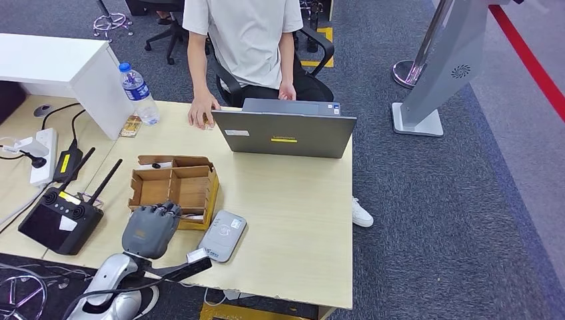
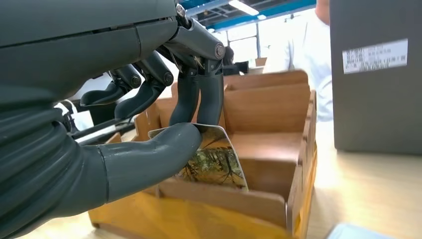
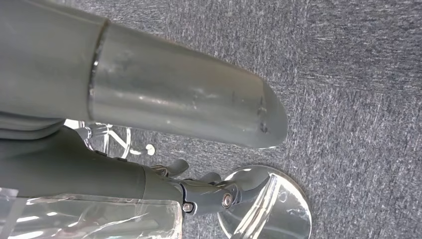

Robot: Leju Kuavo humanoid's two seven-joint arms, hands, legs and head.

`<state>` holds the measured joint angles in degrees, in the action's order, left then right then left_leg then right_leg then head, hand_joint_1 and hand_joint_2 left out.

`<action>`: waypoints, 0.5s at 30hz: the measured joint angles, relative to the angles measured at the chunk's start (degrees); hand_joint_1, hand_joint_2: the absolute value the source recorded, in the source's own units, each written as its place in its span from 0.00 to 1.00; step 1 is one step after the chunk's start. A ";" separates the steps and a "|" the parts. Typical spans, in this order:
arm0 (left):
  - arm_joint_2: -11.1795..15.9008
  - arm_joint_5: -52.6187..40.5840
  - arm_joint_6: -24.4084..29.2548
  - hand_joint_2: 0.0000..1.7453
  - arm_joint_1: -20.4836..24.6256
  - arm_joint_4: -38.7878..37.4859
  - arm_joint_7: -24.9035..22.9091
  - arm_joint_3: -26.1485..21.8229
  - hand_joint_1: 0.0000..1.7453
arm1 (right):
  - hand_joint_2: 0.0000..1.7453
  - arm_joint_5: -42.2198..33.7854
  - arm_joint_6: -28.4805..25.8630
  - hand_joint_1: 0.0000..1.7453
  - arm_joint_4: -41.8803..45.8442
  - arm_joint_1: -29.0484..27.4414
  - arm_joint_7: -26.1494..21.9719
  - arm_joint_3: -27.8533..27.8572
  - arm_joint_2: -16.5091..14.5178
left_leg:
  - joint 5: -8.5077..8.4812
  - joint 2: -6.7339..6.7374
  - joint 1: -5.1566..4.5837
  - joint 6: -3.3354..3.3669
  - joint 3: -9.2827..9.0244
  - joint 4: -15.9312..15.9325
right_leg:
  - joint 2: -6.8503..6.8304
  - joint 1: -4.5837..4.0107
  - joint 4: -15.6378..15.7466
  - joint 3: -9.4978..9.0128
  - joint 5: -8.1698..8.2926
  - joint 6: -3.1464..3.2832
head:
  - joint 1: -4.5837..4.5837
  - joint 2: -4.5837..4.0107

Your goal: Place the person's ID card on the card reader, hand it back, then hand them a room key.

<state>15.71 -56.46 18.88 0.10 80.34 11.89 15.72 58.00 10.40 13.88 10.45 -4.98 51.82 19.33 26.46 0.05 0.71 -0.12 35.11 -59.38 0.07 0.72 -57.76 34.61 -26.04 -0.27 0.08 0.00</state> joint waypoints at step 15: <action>6.46 3.39 2.81 1.00 -4.30 13.36 4.07 -4.56 1.00 | 0.00 -0.87 0.00 0.00 0.00 -1.20 -1.08 0.00 0.31 | 0.01 0.01 0.01 0.00 0.00 0.01 | 0.01 -0.01 0.00 0.02 -0.02 0.01 | 0.00 0.00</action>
<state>22.17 -53.07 21.69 -4.20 93.70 15.96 11.16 57.13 10.40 13.88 9.25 -6.07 51.82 19.64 26.47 0.07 0.72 -0.13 35.11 -59.37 0.08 0.72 -57.76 34.63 -26.06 -0.26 0.08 0.00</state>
